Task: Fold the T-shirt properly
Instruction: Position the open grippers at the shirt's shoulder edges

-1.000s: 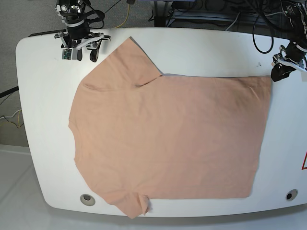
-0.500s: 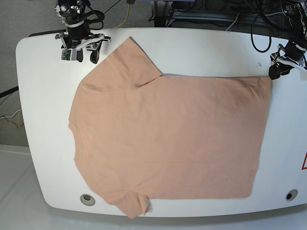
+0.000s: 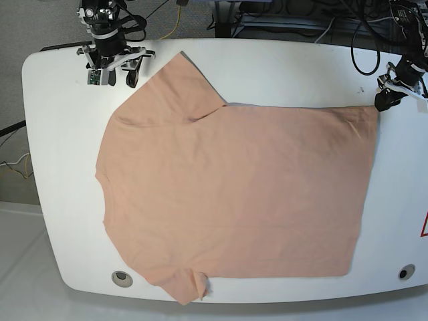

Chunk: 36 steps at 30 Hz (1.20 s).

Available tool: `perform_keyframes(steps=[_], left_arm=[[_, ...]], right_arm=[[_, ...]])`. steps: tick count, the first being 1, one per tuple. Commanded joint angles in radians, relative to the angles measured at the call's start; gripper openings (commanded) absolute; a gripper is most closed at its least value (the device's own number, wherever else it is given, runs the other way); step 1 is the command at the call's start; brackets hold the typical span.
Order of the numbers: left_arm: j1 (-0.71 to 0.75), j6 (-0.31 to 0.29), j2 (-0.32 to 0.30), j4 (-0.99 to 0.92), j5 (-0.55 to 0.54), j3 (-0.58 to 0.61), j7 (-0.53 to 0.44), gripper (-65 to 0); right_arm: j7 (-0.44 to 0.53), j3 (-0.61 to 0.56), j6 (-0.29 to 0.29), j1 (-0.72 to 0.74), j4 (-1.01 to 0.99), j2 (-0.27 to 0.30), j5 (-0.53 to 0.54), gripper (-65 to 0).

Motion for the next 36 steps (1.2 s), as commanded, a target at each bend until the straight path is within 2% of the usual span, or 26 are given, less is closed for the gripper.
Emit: perform_keyframes(steps=[1, 13, 15, 19, 25, 27, 36], left_arm=[[-0.004, -0.005, -0.018, 0.001, -0.022, -0.011, -0.014, -42.8], [-0.002, -0.004, -0.015, -0.026, -0.037, -0.008, -0.018, -42.9], [-0.002, -0.004, -0.015, -0.025, -0.039, -0.008, -0.016, -41.6], [-0.006, -0.003, -0.017, -0.013, -0.033, -0.007, -0.035, -34.6], [-0.009, 0.001, -0.016, -0.010, -0.032, -0.007, -0.045, -32.0], [-0.018, -0.002, -0.016, -0.019, -0.035, -0.003, -0.040, -29.0], [-0.043, -0.011, -0.019, -0.041, -0.041, 0.001, -0.030, -27.3]], right_arm=[[0.024, 0.002, 0.002, 0.000, 0.015, 0.005, -0.001, -35.0], [0.019, 0.001, 0.008, 0.000, 0.011, 0.006, 0.010, -34.8], [0.018, 0.002, 0.005, 0.002, 0.011, 0.006, 0.012, -34.8], [0.018, 0.001, 0.006, -0.003, 0.012, 0.005, 0.022, -34.8], [0.020, 0.001, 0.011, -0.008, 0.011, 0.005, 0.031, -34.8], [0.021, 0.001, 0.023, -0.018, 0.012, 0.004, 0.038, -34.7], [0.022, 0.002, 0.025, -0.016, 0.011, 0.005, 0.051, -34.9]])
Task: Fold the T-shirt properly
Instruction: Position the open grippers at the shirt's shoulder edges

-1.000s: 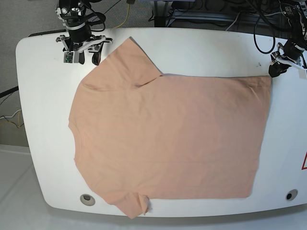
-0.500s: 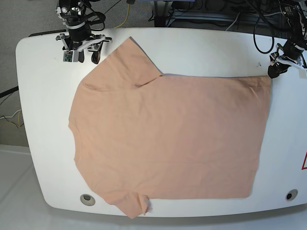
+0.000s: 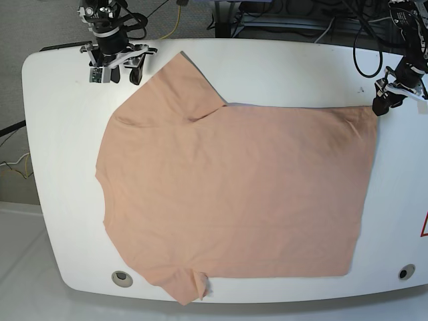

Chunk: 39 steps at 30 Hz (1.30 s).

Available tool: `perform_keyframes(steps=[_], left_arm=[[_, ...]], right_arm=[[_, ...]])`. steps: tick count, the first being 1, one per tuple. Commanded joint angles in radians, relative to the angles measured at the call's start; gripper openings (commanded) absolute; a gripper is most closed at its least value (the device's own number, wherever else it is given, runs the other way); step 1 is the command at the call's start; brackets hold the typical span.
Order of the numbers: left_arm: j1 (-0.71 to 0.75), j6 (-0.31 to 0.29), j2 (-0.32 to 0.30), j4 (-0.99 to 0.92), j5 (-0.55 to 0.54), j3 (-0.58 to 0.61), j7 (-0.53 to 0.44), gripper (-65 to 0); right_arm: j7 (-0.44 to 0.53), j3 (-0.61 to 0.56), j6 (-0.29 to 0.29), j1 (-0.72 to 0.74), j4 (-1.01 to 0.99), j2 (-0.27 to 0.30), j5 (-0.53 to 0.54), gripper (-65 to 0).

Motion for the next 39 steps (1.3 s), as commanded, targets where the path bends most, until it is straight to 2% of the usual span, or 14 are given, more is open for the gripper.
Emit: perform_keyframes(steps=[1, 17, 27, 35, 39], left_arm=[[-0.011, -0.011, -0.019, 0.005, -0.019, -0.004, -0.008, -27.3], [-0.051, -0.014, -0.011, -0.029, -0.010, 0.003, 0.013, -31.8], [-0.029, -0.008, -0.012, -0.025, -0.003, 0.008, -0.016, -30.6], [-0.019, -0.023, -0.006, -0.026, -0.005, 0.010, -0.003, -30.7], [-0.032, -0.051, -0.007, -0.050, -0.007, 0.016, 0.003, -32.8]], right_arm=[[0.028, 0.005, 0.008, -0.002, 0.015, 0.006, 0.014, -34.9], [0.027, 0.009, 0.004, 0.006, 0.018, 0.008, 0.001, -34.6], [0.023, 0.013, 0.005, 0.005, 0.023, 0.008, 0.010, -34.2], [0.026, 0.011, 0.009, 0.005, 0.021, 0.007, 0.011, -34.0], [0.026, 0.009, 0.011, 0.006, 0.023, 0.007, 0.014, -34.2]])
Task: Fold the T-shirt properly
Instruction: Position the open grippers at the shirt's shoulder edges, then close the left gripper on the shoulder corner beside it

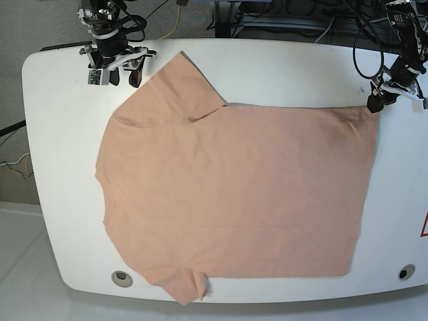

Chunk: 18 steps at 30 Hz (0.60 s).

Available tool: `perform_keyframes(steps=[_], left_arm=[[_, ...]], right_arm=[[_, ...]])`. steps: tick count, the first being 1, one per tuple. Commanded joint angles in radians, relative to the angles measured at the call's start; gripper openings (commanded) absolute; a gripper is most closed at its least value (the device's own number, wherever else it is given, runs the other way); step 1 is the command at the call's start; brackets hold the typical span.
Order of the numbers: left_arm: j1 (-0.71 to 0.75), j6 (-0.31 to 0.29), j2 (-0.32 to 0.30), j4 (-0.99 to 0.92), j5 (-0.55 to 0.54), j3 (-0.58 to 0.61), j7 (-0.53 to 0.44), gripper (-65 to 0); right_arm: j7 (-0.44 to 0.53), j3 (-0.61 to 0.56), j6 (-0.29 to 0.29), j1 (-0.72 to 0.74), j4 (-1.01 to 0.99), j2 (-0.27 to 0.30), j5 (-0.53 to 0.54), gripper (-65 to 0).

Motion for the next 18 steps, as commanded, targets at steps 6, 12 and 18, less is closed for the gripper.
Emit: perform_keyframes(steps=[6, 12, 18], left_arm=[[-0.015, -0.014, -0.020, -0.017, -0.023, 0.001, -0.014, -37.8], [-0.030, 0.001, -0.012, -0.029, -0.020, 0.003, -0.022, -41.6], [-0.041, -0.007, -0.009, -0.011, -0.021, 0.006, -0.028, -48.5]], right_arm=[[0.026, 0.003, 0.008, -0.004, 0.022, 0.007, 0.004, -34.1], [0.025, 0.004, 0.009, -0.001, 0.018, 0.006, 0.001, -33.9], [0.018, 0.004, 0.013, 0.000, 0.018, 0.007, 0.003, -34.2]])
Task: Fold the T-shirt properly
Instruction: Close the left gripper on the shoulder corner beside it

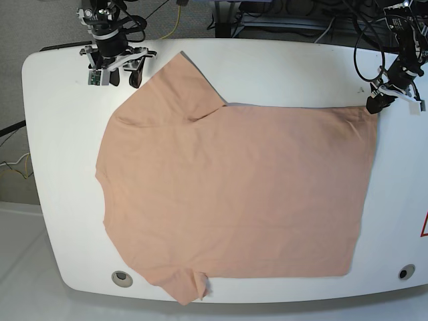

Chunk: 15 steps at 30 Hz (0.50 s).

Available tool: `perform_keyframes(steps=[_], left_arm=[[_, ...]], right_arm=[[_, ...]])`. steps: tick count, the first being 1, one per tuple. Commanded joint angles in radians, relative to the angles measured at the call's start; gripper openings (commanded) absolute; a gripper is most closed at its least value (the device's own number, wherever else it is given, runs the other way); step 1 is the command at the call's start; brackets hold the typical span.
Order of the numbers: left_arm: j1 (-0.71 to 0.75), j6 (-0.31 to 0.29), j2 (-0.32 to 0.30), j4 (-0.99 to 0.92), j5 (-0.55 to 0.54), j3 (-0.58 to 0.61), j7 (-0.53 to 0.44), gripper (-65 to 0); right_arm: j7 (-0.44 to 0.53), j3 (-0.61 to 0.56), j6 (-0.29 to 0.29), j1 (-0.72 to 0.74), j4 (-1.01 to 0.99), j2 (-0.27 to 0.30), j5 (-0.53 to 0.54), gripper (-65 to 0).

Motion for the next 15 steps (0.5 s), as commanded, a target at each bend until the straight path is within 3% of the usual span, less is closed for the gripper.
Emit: perform_keyframes(steps=[1, 10, 15], left_arm=[[-0.010, -0.013, -0.013, 0.027, -0.015, -0.003, -0.021, -49.5], [-0.016, -0.008, -0.014, 0.023, -0.021, -0.002, -0.038, -61.3], [-0.019, -0.005, -0.015, 0.028, -0.022, -0.002, -0.044, -50.7]], right_arm=[[0.019, 0.004, 0.012, -0.003, 0.019, 0.007, 0.002, -34.2], [0.020, 0.004, 0.011, -0.003, 0.019, 0.004, 0.002, -34.1], [0.018, 0.002, 0.010, -0.002, 0.021, 0.005, 0.003, -34.1]])
